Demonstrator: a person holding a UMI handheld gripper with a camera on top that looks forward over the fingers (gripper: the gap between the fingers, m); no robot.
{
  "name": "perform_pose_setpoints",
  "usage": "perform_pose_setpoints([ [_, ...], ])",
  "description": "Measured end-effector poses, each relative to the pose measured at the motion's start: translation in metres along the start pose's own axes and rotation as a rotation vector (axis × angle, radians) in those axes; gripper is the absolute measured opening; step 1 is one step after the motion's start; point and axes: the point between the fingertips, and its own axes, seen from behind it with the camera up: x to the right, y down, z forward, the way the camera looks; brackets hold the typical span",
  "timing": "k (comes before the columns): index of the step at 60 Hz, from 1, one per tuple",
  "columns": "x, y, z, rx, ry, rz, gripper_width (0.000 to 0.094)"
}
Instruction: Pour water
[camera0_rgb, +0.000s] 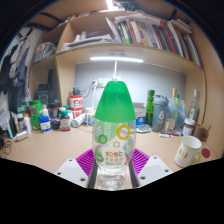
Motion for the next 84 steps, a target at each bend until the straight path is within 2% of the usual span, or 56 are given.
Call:
perform_pose_setpoints([
  [6,0.004,-0.002,0.007,0.005,0.012,0.000,0.0446],
  [17,0.004,0.000,0.015,-0.092,-0.055,0.110,0.0396],
  [23,0.024,-0.038,0.013,-0.067,-0.088,0.224,0.0378],
  [33,0.081,-0.101,0.013,-0.060,-0.132,0.808,0.0394],
  [42,0.126,-0.107,0.013,-0.086,-0.161,1.352,0.0392],
  [48,0.139,-0.108,0.017,-0.107,-0.243,1.726,0.0394],
  [55,0.151,-0.125,0.020,-0.058,-0.336,2.117,0.0396],
  [69,0.182,-0.136,0.020,0.064,-0.362,2.450,0.0396],
  [84,0.183,-0.136,0.020,0.063,-0.360,2.446,0.0394],
])
